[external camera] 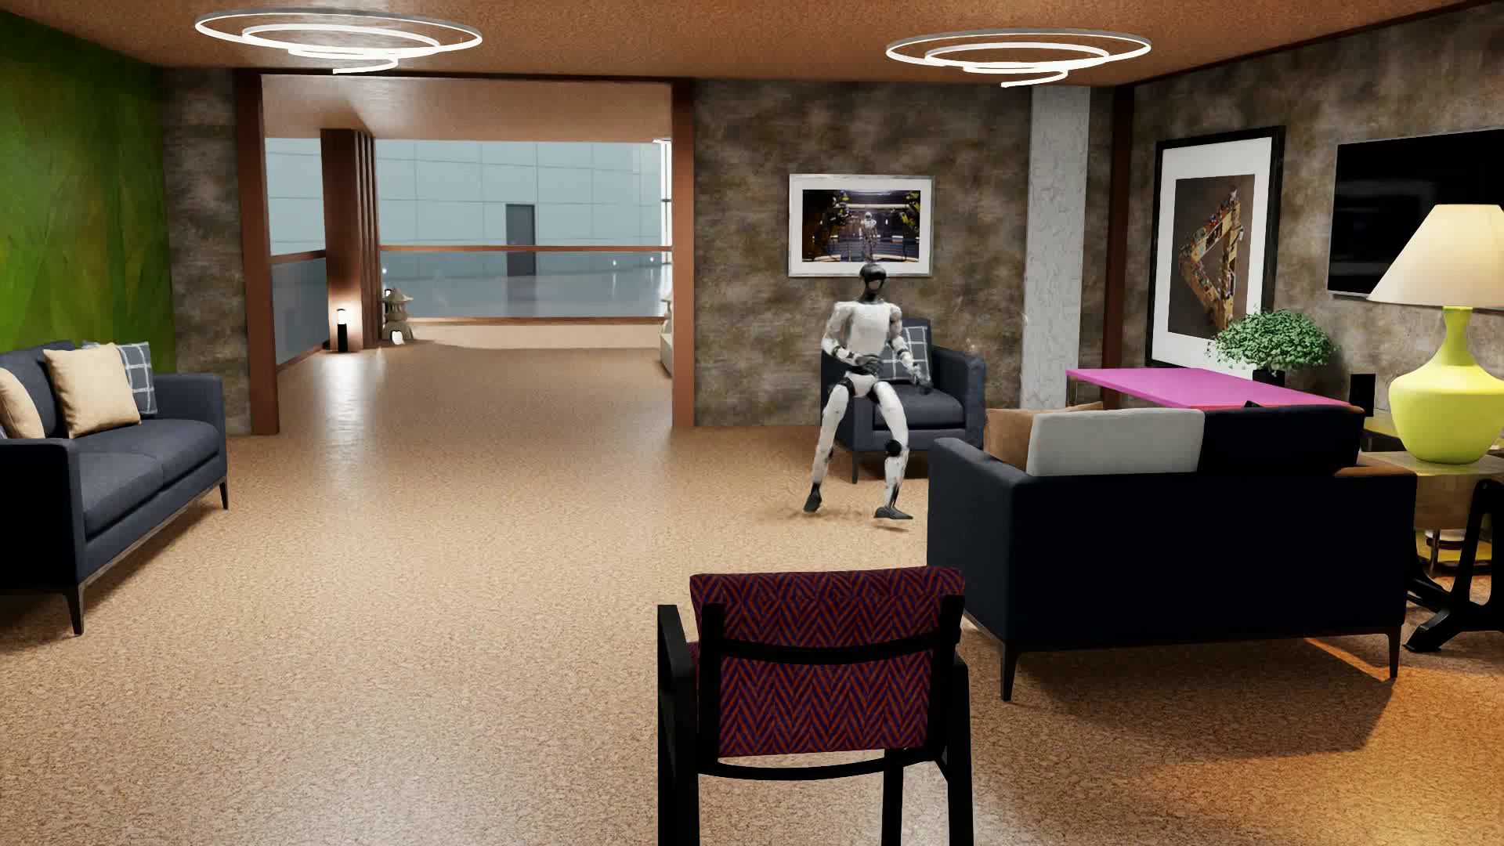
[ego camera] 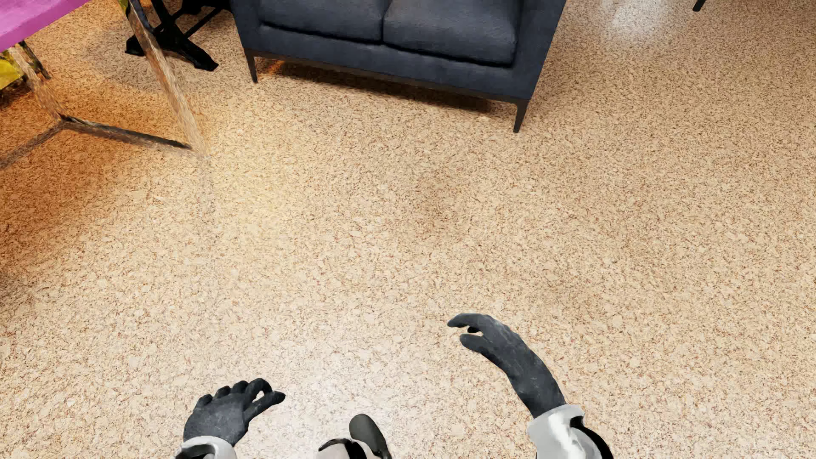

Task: Head to the dark pink desk

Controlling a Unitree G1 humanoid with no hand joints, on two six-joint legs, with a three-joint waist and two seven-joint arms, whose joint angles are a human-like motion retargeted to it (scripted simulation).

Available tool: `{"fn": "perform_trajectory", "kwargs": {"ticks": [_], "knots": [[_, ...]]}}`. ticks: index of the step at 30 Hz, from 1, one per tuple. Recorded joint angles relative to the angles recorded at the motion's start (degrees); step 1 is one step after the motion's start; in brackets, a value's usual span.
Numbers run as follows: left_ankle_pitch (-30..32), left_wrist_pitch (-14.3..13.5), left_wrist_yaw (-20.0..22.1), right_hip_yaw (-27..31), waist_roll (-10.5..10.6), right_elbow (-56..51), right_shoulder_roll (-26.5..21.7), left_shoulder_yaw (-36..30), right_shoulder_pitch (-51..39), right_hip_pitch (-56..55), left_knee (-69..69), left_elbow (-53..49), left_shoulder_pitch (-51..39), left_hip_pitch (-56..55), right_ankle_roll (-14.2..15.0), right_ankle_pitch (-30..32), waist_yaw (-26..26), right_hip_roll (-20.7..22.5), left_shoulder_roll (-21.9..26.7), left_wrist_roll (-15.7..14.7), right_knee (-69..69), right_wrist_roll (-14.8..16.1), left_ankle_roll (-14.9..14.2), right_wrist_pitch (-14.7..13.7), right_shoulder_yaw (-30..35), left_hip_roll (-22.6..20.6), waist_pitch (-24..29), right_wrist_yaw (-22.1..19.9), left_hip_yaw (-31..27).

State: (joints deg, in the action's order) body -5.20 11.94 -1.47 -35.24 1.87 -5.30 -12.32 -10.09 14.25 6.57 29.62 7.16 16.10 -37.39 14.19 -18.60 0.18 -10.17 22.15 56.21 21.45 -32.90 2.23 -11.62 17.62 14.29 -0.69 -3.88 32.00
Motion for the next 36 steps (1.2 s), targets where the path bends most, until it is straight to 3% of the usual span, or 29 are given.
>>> {"fn": "perform_trajectory", "kwargs": {"ticks": [1, 2, 4, 5, 6, 7, 8, 10, 11, 13, 15, 16, 17, 18, 20, 22, 23, 25, 28, 29, 31, 32, 33, 36], "knots": [[2.19, -0.04, 0.21, -0.34, 0.15, 1.22, -0.6, 3.72, -0.38, 1.84, -2.74, -1.61, 2.73, 3.08, 0.04, 1.47, 0.72, -1.37, -1.98, -1.29, 3.23, -2.97, 10.86, 0.48, -0.06, -2.17, -0.23, -0.69, 3.02], [0.02, -0.3, 0.67, 2.28, -0.03, 2.1, -0.92, 7.0, 0.2, 1.04, -1.5, -2.84, 5.49, 5.4, 0.8, 6.7, 1.33, -5.33, -4.51, -2.92, 12.37, -6.33, 11.92, 0.64, -0.88, -3.93, -0.14, -1.19, 1.91], [-5.8, -0.26, 0.75, 10.28, -1.35, 4.23, 1.25, 10.46, 2.26, -7.19, 3.39, -2.44, 7.09, 8.75, -11.14, 18.44, 1.32, -13.72, -8.22, -2.29, 36.3, -12.6, 11.97, 2.76, -3.65, -8.04, 0.92, -2.62, -0.92], [-7.63, -0.68, 0.15, 13.13, -2.2, 5.32, 3.92, 11.09, 4.36, -11.97, 4.71, -1.12, 6.12, 9.96, -9.17, 18.92, 0.69, -15.29, -8.98, 0.91, 44.59, -14.59, 11.99, 3.3, -5.67, -10.24, 1.43, -3.18, -2.8], [-8.33, -1.46, -0.75, 17.6, -2.73, 6.3, 6.47, 10.59, 6.15, -17.83, 4.21, 0.01, 4.5, 11.6, -7.25, 16.56, -0.26, -12.88, -9.26, 4.57, 49.71, -15.09, 11.9, 3.32, -7.71, -12.6, 1.79, -3.4, -5.53], [-8.25, -3.1, -1.51, 20.52, -2.91, 6.57, 8.08, 9.56, 8.34, -22.72, 2.3, 0.86, 2.92, 13.67, -3.85, 15.46, -1.04, -10.57, -9.47, 6.86, 51.49, -14.1, 11.35, 2.97, -9.71, -14.92, 1.92, -3.33, -9.05], [-8.05, -4.16, -2.27, 20.7, -3.0, 6.98, 9.01, 7.54, 10.07, -26.04, 0.15, 1.67, 0.76, 15.87, -1.02, 12.66, -1.62, -10.6, -10.07, 6.96, 50.08, -12.29, 10.49, 2.98, -11.64, -17.07, 1.88, -2.71, -12.96], [-8.86, -5.69, -3.62, 18.88, -3.28, 8.18, 8.9, 3.02, 12.79, -30.41, -2.7, 3.01, -2.74, 20.04, -2.24, 7.77, -2.82, -12.79, -11.7, 2.96, 40.61, -9.68, 8.52, 3.57, -14.88, -20.06, 1.72, -0.97, -20.75], [-10.02, -6.1, -3.78, 19.23, -3.48, 7.82, 8.4, 0.51, 13.68, -32.07, -3.07, 4.83, -4.79, 21.61, -2.89, 6.22, -3.39, -13.26, -12.72, 0.89, 33.54, -10.11, 7.49, 4.83, -16.02, -21.15, 1.63, -0.39, -24.54], [-12.27, -5.82, -3.84, 28.58, -3.97, 8.46, 7.7, -3.22, 14.67, -34.74, -3.12, 7.18, -7.88, 24.11, -2.08, 9.49, -4.34, -10.75, -13.95, -1.73, 18.27, -11.12, 5.25, 6.57, -18.72, -23.0, 1.49, -0.77, -32.41], [-14.02, -3.86, -2.24, 43.35, -4.62, 11.27, 8.11, -5.25, 14.46, -32.99, -3.29, 9.39, -8.83, 26.34, -0.59, 17.77, -4.6, -6.59, -14.4, -2.85, 2.46, -10.5, 2.99, 7.96, -21.24, -23.68, 1.2, -1.63, -39.58], [-14.76, -2.44, -1.46, 46.79, -4.91, 13.13, 8.43, -5.79, 14.2, -31.37, -2.91, 11.05, -8.67, 27.1, -0.03, 20.52, -4.19, -4.89, -14.26, -3.43, -2.58, -9.97, 1.94, 8.44, -22.06, -23.32, 1.07, -2.02, -42.66], [-15.65, -0.85, -0.87, 44.97, -5.16, 14.98, 8.63, -5.85, 13.77, -30.53, -2.16, 13.02, -8.22, 27.53, 0.01, 19.48, -3.48, -4.44, -13.79, -4.18, -2.19, -9.43, 0.8, 8.79, -22.37, -22.4, 1.01, -2.2, -45.2], [-16.88, 0.93, 0.12, 40.74, -5.47, 15.91, 8.42, -5.68, 13.91, -29.8, -0.37, 15.83, -7.65, 27.37, 0.13, 13.3, -2.88, -5.34, -13.79, -5.09, 0.42, -9.07, -0.45, 9.13, -22.2, -21.62, 0.99, -2.07, -47.06], [-16.2, 4.13, 1.14, 34.0, -5.77, 20.22, 7.68, -2.54, 10.89, -27.22, 2.82, 19.94, -5.46, 26.5, -1.93, 7.25, -2.29, -4.65, -12.1, -8.08, 1.98, -7.54, -2.36, 10.64, -20.53, -18.99, 1.04, -1.97, -50.27], [-11.45, 8.09, 3.98, 27.45, -4.99, 25.96, 7.06, 2.27, 7.2, -23.63, 10.38, 26.05, -4.65, 22.21, -3.94, 4.91, -2.02, -2.6, -11.66, -12.91, 0.58, -4.61, -4.88, 14.11, -18.44, -16.69, 1.28, -1.59, -52.62], [-6.91, 10.31, 5.78, 24.21, -4.38, 29.49, 6.12, 4.05, 5.02, -21.96, 15.67, 29.35, -4.63, 18.81, -4.9, 4.01, -2.03, -1.49, -11.83, -15.57, 0.13, -3.68, -7.45, 15.42, -17.46, -15.79, 1.42, -0.88, -52.71], [0.14, 12.32, 6.2, 17.79, -3.1, 35.23, 3.54, 3.59, 1.3, -18.68, 27.88, 34.93, -4.99, 9.76, -6.66, 2.32, -2.33, 0.35, -10.99, -18.82, -1.13, -3.77, -12.04, 17.23, -14.89, -11.69, 1.84, 0.53, -46.66], [-5.35, 9.96, 2.1, 11.41, -1.23, 42.07, 2.45, -1.8, -2.37, -15.93, 32.06, 38.68, -3.61, 3.06, -8.81, -0.2, -1.25, 2.81, -9.18, -20.0, -1.21, -3.13, -1.2, 20.55, -15.42, -0.31, 1.9, 0.82, -26.72], [-6.77, 9.13, 0.58, 10.01, -0.9, 43.73, 2.77, -2.76, -2.9, -15.21, 28.13, 38.87, -2.54, 3.66, -9.3, -0.89, -0.7, 3.25, -9.0, -20.38, -1.33, -2.87, 0.29, 21.75, -16.94, 0.07, 1.66, 0.27, -20.48], [-7.63, 8.44, -2.27, 6.95, -0.69, 45.52, 3.82, -4.27, -3.06, -13.3, 14.8, 38.33, -1.05, 6.68, -9.53, -2.14, -0.01, 3.63, -8.82, -19.99, -1.74, -2.89, -2.73, 23.23, -19.23, -4.36, 1.08, -0.89, -11.94], [-5.34, 8.33, -3.21, 5.41, -0.65, 45.74, 3.96, -4.56, -2.79, -11.88, 7.72, 37.78, -0.58, 9.93, -9.38, -2.47, 0.01, 3.76, -9.02, -19.56, -2.88, -3.36, 5.53, 23.04, -19.36, -5.63, 0.71, -0.89, -5.54], [-7.85, 8.39, -3.54, 4.22, -0.69, 45.79, 3.83, -4.39, -2.51, -10.61, 2.38, 37.17, -0.19, 13.71, -9.13, -3.1, -0.02, 3.86, -9.34, -19.18, -3.63, -4.03, 7.47, 22.45, -18.94, -6.07, 0.33, -0.36, 0.16], [-9.15, 8.62, -1.73, 3.85, -1.56, 44.45, 4.51, -3.73, -1.01, -10.09, -4.4, 36.24, -0.92, 18.58, -7.96, -4.55, 0.38, 1.76, -10.71, -17.93, 1.86, -4.18, 6.83, 21.75, -20.8, -9.79, 0.07, 0.58, -2.29]]}}
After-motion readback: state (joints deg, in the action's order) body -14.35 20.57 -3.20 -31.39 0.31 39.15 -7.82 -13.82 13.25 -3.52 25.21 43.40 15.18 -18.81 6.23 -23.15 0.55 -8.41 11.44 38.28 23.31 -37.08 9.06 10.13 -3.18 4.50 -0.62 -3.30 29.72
